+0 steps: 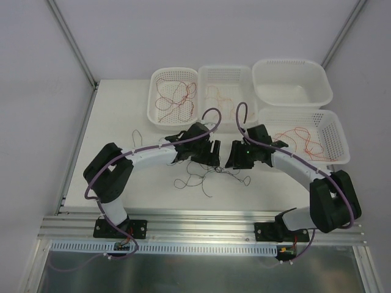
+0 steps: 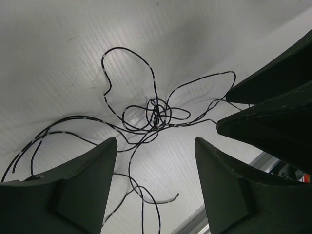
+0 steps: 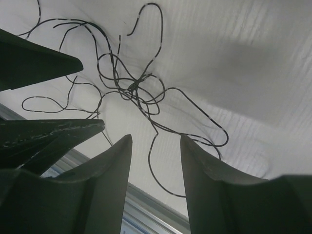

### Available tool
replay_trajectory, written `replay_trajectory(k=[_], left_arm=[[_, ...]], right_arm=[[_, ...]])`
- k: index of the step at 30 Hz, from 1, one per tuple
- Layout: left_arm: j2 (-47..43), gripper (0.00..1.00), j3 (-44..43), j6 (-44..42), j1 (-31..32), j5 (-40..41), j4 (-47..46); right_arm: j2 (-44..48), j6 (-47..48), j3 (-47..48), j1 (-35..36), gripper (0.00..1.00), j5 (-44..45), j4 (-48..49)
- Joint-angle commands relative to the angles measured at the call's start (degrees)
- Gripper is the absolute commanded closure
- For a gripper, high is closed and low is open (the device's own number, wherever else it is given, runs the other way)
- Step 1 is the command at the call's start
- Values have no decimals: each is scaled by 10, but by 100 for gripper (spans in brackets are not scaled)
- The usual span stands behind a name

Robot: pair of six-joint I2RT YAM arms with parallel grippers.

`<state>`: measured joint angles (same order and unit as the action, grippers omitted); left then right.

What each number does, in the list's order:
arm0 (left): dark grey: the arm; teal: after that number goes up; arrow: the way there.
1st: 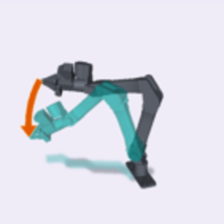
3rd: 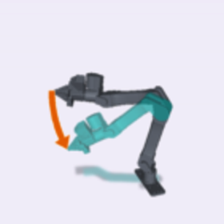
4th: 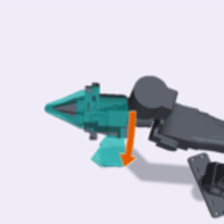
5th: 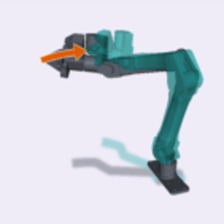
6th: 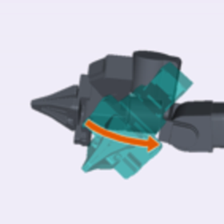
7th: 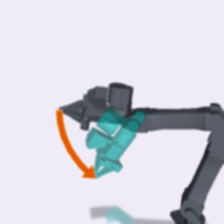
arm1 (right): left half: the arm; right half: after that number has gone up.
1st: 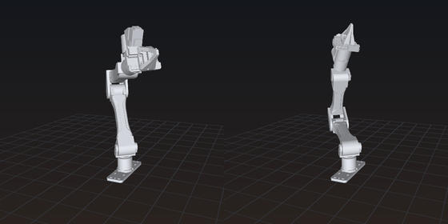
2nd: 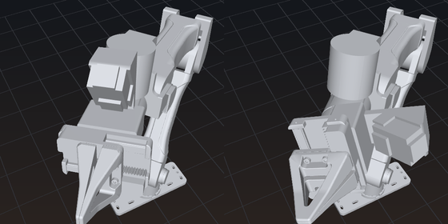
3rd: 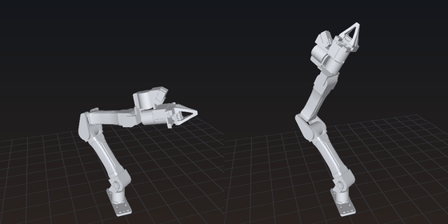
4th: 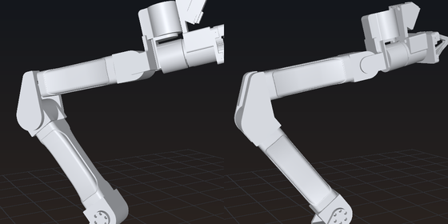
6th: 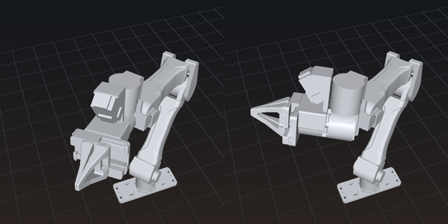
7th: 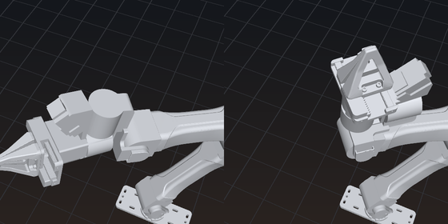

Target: Untangle the cables

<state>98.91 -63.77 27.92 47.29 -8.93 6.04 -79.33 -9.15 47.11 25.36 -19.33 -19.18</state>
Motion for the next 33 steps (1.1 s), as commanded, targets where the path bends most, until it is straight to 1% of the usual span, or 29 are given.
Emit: replay_trajectory(k=[1,5,6,12,15,19,20,23,25,33], left_arm=[[14,35,-1,-1,8,9,-59],[32,42,-5,-13,16,16,-59],[41,45,-7,-16,18,18,-73],[66,52,-14,-27,29,25,-76],[75,60,-15,-29,32,31,-78],[88,77,-20,-25,32,36,-82],[89,85,-21,-25,32,36,-83],[91,97,-17,-23,32,36,-89],[91,100,-14,-22,32,37,-92],[88,100,-1,-12,33,29,-103]], right_arm=[[-6,-39,-18,-25,54,-28,67],[-13,-52,-39,-38,55,-46,88],[-17,-52,-40,-38,55,-47,91],[-29,-61,-55,-38,57,-69,127],[-38,-60,-57,-38,57,-71,131],[-48,-57,-62,-38,58,-84,142],[-49,-54,-64,-38,58,-85,143],[-53,-46,-66,-37,58,-88,144],[-57,-46,-67,-38,58,-87,146],[-86,-65,-69,-38,58,-97,189]])
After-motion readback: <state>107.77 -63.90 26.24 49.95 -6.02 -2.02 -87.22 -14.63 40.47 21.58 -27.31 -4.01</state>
